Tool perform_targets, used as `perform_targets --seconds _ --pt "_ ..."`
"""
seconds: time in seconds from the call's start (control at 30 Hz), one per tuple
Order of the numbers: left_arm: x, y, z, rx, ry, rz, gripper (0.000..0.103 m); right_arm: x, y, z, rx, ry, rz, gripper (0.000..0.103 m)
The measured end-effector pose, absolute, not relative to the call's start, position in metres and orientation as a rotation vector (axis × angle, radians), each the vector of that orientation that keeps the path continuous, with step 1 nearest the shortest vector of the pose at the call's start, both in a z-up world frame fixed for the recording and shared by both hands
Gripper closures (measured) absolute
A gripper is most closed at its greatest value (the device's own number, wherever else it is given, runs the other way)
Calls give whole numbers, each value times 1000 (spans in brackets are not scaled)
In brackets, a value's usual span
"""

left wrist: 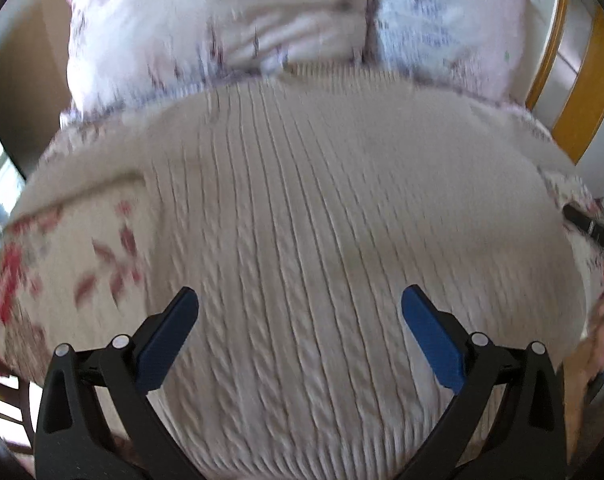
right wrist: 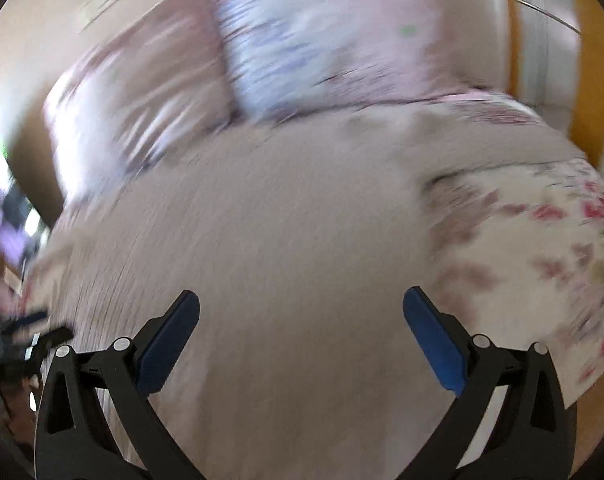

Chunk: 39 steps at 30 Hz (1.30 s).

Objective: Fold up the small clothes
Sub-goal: 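Grasp the sweater sleeve cuff with the right gripper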

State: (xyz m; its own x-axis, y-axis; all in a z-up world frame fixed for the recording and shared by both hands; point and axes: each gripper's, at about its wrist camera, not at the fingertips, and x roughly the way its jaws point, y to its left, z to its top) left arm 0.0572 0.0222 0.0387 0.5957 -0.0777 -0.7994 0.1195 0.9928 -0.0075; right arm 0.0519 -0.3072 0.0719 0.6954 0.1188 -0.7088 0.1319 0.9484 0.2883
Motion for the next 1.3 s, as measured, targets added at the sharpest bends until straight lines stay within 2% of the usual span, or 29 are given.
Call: perform_targets --seconds 0.23,0.33,0.5,0.63,0.77,0.93,1.1,1.3 --pt "108 23 57 32 896 -190 2 116 -443 62 678 836 -234 32" --pt "126 25 62 -28 862 -253 2 136 -485 42 794 862 -320 41" --pt "156 13 62 55 861 -234 2 156 -528 15 905 877 -442 52" --pt "172 10 58 69 860 -247 2 160 -552 7 979 833 -458 66" --pt "186 8 50 67 871 -253 2 163 -566 2 1021 797 -468 73" --pt "199 12 40 6 903 -252 2 159 -579 -1 1087 747 -483 77" --pt "207 18 37 -43 902 -256 2 164 -574 -2 1031 754 -476 94" --pt "212 29 34 -120 924 -269 2 171 -550 38 867 666 -441 94"
